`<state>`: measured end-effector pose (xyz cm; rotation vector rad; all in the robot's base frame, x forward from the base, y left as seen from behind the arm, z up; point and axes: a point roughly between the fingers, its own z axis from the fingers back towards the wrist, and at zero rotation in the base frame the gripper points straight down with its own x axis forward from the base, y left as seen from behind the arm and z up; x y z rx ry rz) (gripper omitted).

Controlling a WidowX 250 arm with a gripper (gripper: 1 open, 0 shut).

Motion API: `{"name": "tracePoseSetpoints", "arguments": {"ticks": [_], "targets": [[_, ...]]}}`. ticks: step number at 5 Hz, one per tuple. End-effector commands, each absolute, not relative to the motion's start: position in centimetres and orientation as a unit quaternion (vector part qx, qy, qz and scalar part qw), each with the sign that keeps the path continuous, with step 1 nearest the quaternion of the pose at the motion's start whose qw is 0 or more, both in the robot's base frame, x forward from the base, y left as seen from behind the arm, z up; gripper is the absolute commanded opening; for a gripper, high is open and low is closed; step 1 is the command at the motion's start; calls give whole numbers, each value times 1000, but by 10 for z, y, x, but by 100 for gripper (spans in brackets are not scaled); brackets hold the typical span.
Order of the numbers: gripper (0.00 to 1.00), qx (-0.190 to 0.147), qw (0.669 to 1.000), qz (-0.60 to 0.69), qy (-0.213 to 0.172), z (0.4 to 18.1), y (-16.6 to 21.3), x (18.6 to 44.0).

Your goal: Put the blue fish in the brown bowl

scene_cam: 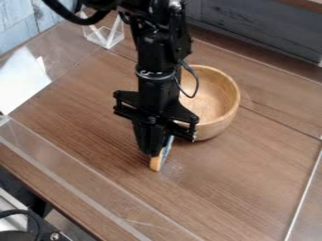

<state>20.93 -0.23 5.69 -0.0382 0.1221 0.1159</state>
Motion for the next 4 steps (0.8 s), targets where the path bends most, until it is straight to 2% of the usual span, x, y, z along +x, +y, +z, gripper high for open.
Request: {"name": "tracePoseSetpoints", "arguments": {"ticks": [1, 2, 3, 4], "targets": [[100, -19, 997, 56, 40, 65, -3, 215], [100, -19, 998, 54, 38, 65, -4, 215], [0, -19, 998, 53, 37, 64, -4, 214], [0, -19, 998, 52, 36, 65, -5, 214]]}}
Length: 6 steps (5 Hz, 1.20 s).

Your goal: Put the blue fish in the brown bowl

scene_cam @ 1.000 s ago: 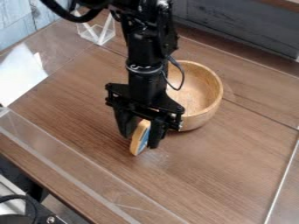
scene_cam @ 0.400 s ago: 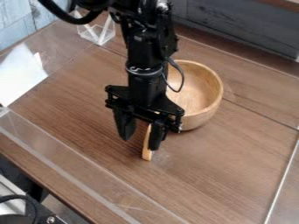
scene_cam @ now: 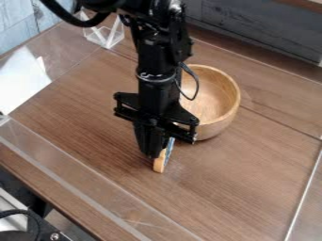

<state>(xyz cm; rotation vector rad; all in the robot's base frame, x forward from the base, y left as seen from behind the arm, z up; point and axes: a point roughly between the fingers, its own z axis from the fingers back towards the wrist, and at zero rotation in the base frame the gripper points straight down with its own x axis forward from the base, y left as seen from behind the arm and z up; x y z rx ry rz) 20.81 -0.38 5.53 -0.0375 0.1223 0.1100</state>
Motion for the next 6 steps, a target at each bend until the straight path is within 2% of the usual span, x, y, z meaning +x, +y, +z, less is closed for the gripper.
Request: {"name": "tracePoseSetpoints", "arguments": {"ticks": [1, 2, 3, 4, 5, 6], "targets": [[100, -18, 998, 50, 36, 64, -5, 214], [100, -18, 998, 47, 36, 64, -6, 213], [0, -17, 998, 47, 35, 64, -6, 213], [0, -17, 998, 46, 34, 65, -6, 212], [100, -15, 998, 44, 34, 64, -7, 212], [100, -14, 998, 42, 34, 63, -8, 212]]}}
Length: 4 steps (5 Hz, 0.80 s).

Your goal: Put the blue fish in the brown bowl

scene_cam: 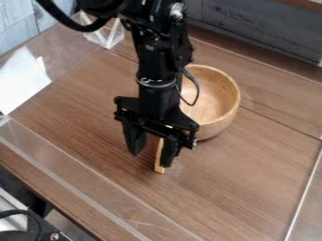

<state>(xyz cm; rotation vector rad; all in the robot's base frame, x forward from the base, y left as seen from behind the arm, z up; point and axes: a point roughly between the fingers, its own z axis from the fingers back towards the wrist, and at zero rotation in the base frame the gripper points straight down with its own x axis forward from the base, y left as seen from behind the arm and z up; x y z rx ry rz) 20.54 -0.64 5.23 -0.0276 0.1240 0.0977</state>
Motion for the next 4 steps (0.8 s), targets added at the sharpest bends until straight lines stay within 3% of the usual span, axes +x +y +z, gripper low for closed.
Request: {"name": "tracePoseSetpoints", "arguments": {"ticks": [1, 2, 3, 4], "targets": [[0, -13, 999, 42, 33, 64, -8, 211], [0, -13, 999, 41, 32, 65, -8, 211], [100, -11, 999, 39, 32, 65, -9, 210], [100, -11, 999, 37, 32, 64, -9, 210]]}}
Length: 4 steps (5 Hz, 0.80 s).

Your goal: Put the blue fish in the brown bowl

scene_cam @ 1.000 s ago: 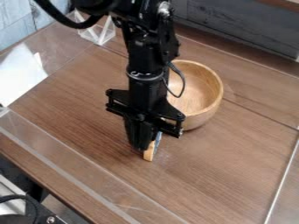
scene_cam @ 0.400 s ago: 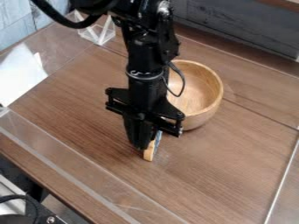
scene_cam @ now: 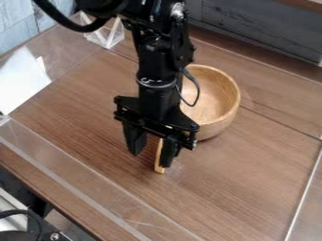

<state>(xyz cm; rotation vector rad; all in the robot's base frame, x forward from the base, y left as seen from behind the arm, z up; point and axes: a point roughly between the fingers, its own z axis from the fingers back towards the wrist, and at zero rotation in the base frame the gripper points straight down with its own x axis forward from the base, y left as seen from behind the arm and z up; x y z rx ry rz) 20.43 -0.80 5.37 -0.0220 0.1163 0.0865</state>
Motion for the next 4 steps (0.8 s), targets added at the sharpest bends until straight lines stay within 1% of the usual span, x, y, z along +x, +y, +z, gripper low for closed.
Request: {"name": "tracePoseSetpoints", "arguments": {"ticks": [1, 4], "targets": [[0, -10, 999, 36, 30, 65, -9, 210], [0, -11, 999, 42, 28, 76, -10, 214]]}}
